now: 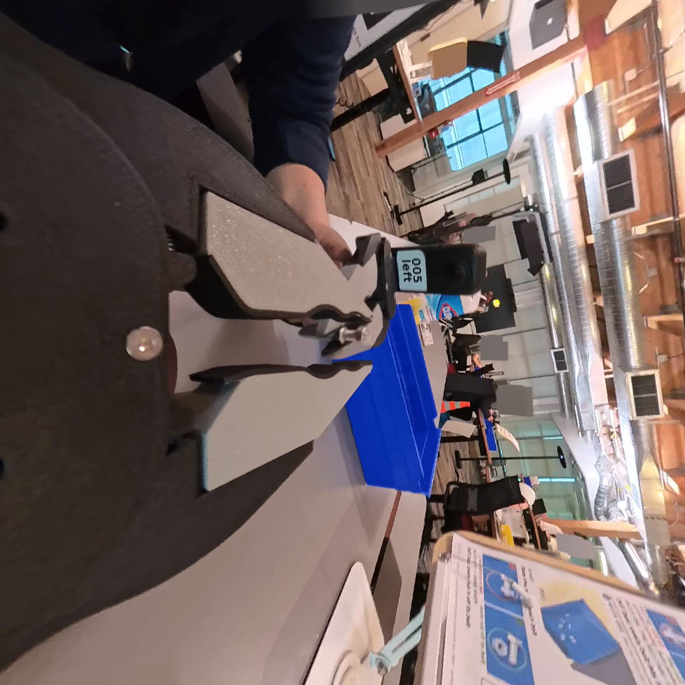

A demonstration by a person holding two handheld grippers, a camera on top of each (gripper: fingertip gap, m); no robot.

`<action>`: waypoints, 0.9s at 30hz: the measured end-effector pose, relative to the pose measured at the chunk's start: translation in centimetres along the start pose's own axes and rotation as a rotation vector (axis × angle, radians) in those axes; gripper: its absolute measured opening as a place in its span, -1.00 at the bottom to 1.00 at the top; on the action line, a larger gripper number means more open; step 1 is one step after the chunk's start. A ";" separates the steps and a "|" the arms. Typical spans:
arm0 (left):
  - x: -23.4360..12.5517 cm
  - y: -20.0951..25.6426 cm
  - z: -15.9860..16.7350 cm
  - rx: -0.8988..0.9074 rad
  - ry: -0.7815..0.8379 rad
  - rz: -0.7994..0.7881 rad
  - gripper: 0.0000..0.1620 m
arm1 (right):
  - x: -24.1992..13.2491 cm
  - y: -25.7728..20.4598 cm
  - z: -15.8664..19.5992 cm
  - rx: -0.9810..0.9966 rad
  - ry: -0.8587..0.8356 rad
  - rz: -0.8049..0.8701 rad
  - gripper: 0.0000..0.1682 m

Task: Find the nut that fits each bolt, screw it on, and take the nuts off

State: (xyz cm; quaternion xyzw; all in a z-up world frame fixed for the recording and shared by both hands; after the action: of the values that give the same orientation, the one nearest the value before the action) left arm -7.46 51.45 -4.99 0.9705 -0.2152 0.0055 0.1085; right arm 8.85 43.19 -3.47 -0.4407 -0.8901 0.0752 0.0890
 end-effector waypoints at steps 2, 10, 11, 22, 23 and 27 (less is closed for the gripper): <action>0.4 0.1 0.3 0.002 -0.018 0.012 -0.91 | 0.5 -0.7 0.3 -0.038 -0.024 -0.008 -0.77; -0.2 -0.1 -0.1 -0.010 0.016 0.008 -0.91 | -0.4 1.2 0.1 -0.002 -0.024 0.093 -0.83; -0.2 -0.1 -0.1 -0.011 0.017 0.004 -0.91 | -0.6 1.1 -0.1 0.007 -0.006 0.076 -0.82; 0.6 0.4 0.3 0.023 -0.026 0.012 -0.91 | 0.5 0.2 0.6 -0.001 -0.071 0.017 -0.68; 0.3 0.2 0.2 0.014 -0.012 0.008 -0.91 | 0.3 0.5 0.5 0.007 -0.066 0.023 -0.70; -0.2 -0.1 -0.1 -0.002 0.013 -0.003 -0.91 | -0.2 0.6 0.0 0.012 -0.019 0.030 -0.81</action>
State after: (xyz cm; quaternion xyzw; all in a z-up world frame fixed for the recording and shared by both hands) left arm -7.62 51.65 -4.92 0.9707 -0.2128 0.0114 0.1110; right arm 9.42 43.35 -3.58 -0.4527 -0.8837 0.0860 0.0819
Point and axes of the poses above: each gripper's, where its closed fingertips meet, x out along the fingers, z out of its underside, y = z × x across the jaws, the point moved 10 cm from there along -x, back along the fingers, and after that the axes turned 11 degrees about z, right-handed, at the moved point
